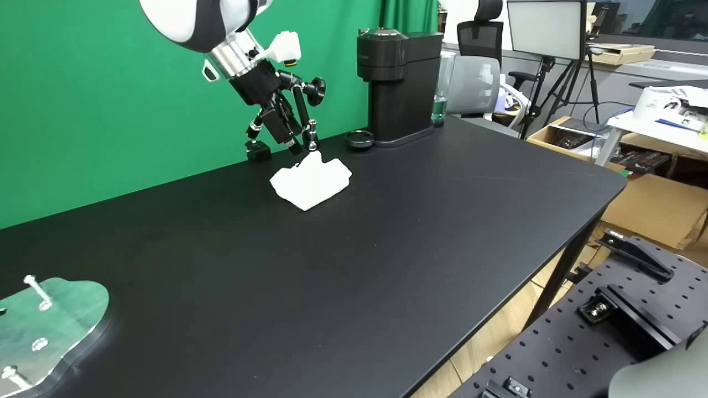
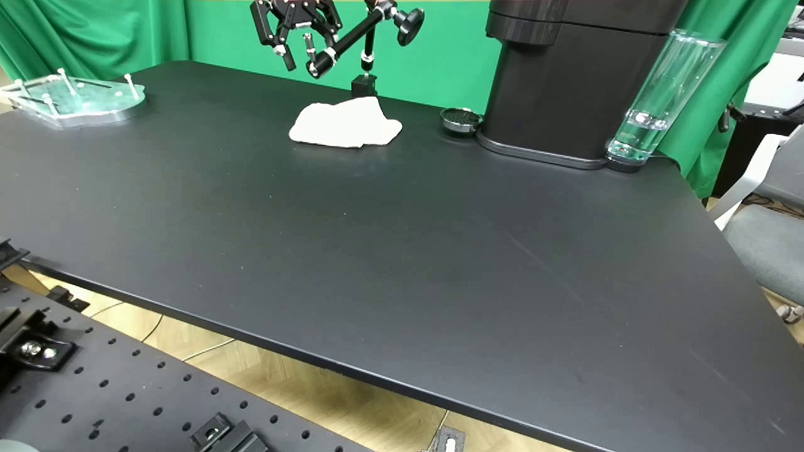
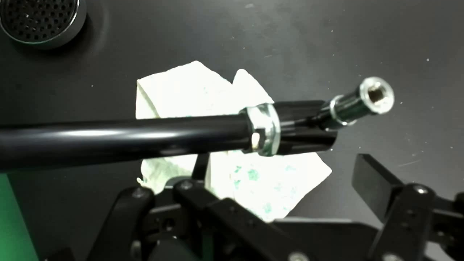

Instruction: Pick the cloth on the table and put it on the stand

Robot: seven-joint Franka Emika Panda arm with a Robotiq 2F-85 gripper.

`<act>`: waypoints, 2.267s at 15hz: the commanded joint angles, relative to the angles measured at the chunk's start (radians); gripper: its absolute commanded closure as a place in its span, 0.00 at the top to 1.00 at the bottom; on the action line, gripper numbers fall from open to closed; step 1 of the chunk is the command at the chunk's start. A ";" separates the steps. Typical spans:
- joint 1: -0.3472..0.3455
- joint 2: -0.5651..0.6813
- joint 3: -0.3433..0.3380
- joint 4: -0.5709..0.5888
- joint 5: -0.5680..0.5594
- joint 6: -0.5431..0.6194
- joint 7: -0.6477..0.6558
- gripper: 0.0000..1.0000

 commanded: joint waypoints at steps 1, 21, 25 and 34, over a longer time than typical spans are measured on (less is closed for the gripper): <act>0.017 0.045 0.000 0.027 -0.079 0.056 0.005 1.00; 0.078 0.297 -0.016 0.231 -0.123 0.121 0.113 0.74; 0.075 0.307 -0.020 0.244 -0.123 0.125 0.151 0.46; 0.070 0.281 0.003 0.286 -0.034 0.033 0.184 0.00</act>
